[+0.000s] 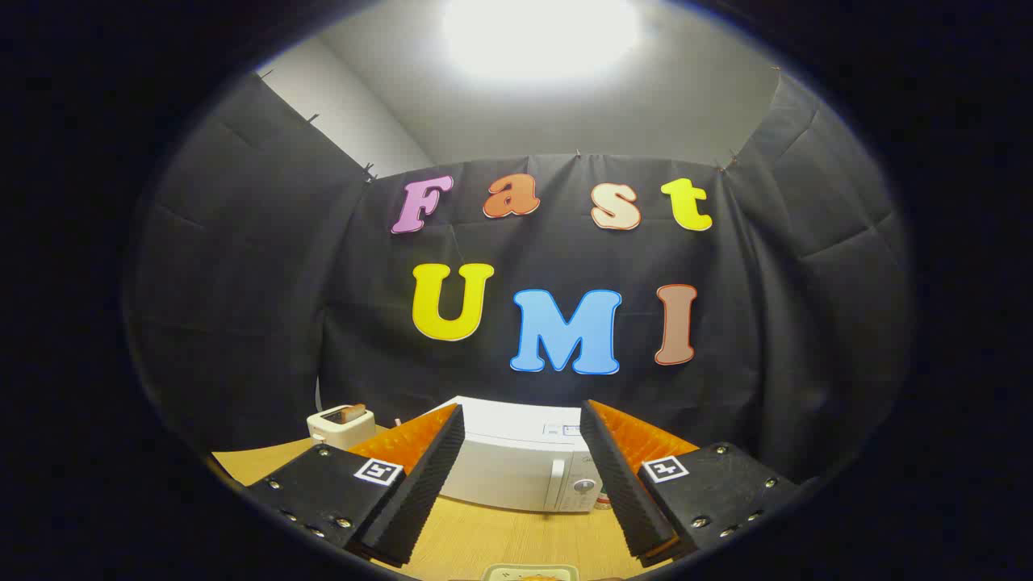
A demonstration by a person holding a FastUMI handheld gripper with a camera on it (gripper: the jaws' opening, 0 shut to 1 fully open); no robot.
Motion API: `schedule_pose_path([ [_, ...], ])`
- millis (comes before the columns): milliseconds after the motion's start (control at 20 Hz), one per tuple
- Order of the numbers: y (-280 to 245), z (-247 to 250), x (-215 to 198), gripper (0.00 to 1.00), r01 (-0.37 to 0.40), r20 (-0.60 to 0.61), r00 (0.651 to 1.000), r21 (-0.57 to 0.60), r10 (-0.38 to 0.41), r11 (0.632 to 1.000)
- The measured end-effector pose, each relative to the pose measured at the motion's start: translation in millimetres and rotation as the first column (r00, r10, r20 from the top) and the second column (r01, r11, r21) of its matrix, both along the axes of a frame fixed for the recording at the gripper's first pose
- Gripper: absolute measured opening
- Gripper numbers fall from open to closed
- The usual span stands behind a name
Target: Open the microwave, put the food inside, and close the microwave door.
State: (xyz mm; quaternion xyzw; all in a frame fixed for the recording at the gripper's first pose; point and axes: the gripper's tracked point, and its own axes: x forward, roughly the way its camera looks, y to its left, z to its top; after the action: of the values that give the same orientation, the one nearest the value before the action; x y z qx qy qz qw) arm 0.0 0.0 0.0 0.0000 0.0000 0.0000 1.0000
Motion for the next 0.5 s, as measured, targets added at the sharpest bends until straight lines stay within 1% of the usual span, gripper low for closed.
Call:
schedule_pose_path([
  [300,-7.5,9.7,6.7,0.92,0.005,-0.013,1.0,0.081,-0.004,0.997],
  [500,-18.9,14.0,13.4,0.92,0.035,-0.01,0.999,0.085,-0.034,0.996],
])
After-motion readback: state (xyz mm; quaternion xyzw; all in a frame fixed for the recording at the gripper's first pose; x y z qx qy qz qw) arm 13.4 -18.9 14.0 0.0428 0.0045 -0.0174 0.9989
